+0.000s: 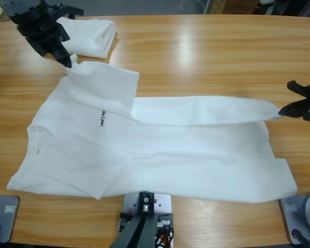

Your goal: Fold clothes

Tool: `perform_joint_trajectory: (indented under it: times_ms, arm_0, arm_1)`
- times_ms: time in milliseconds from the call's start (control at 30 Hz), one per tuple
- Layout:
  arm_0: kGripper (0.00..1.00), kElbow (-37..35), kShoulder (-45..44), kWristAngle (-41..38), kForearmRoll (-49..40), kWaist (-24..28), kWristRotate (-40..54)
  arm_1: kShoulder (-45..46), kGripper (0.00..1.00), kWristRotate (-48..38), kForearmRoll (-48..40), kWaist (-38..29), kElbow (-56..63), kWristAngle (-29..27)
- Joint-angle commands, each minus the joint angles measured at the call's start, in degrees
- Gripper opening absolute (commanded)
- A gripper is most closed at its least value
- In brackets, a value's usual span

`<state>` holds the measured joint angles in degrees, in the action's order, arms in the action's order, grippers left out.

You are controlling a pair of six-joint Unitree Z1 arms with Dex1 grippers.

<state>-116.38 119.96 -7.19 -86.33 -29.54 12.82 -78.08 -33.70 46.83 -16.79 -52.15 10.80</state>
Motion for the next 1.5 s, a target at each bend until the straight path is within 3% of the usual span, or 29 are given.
perform_joint_trajectory:
  times_ms: [33,433,833,867,900,1033,1133,1300,1500]
  arm_0:
    - [0.0,7.71,-8.2,0.39,-1.12,-0.69,-0.44]
    - [0.0,16.44,-17.57,0.42,-1.21,-4.3,-2.43]
    - [0.0,24.64,-23.04,0.12,-1.24,-9.1,-5.49]
    - [0.0,25.29,-23.05,0.07,-1.17,-9.13,-5.52]
    - [0.0,25.53,-23.02,0.07,-1.12,-9.13,-5.52]
    - [0.0,25.18,-23.28,0.12,-1.17,-9.15,-5.52]
    - [0.0,25.32,-23.35,0.16,-1.12,-9.22,-5.45]
    - [0.0,25.23,-22.74,0.25,-1.12,-9.22,-5.43]
    - [0.0,25.06,-21.91,0.51,-1.01,-9.22,-5.43]
  arm_1:
    - [1.44,0.0,1.52,3.57,0.97,-0.95,0.79]
    - [5.18,0.0,1.01,11.78,0.26,-1.85,1.9]
    - [6.75,0.0,0.15,11.34,-1.32,1.35,1.91]
    - [6.08,0.128,-0.4,10.16,-1.32,2.61,1.98]
    - [5.23,0.374,-0.72,8.9,-1.32,4.06,1.65]
    - [2.9,0.636,-2.39,6.84,-1.41,4.49,1.16]
    - [-1.25,0.669,-3.07,5.89,-1.81,4.21,1.16]
    - [-6.17,0.622,-5.01,-0.58,-1.85,6.9,1.23]
    - [-6.17,0.595,-10.65,-6.5,-1.93,11.3,0.51]
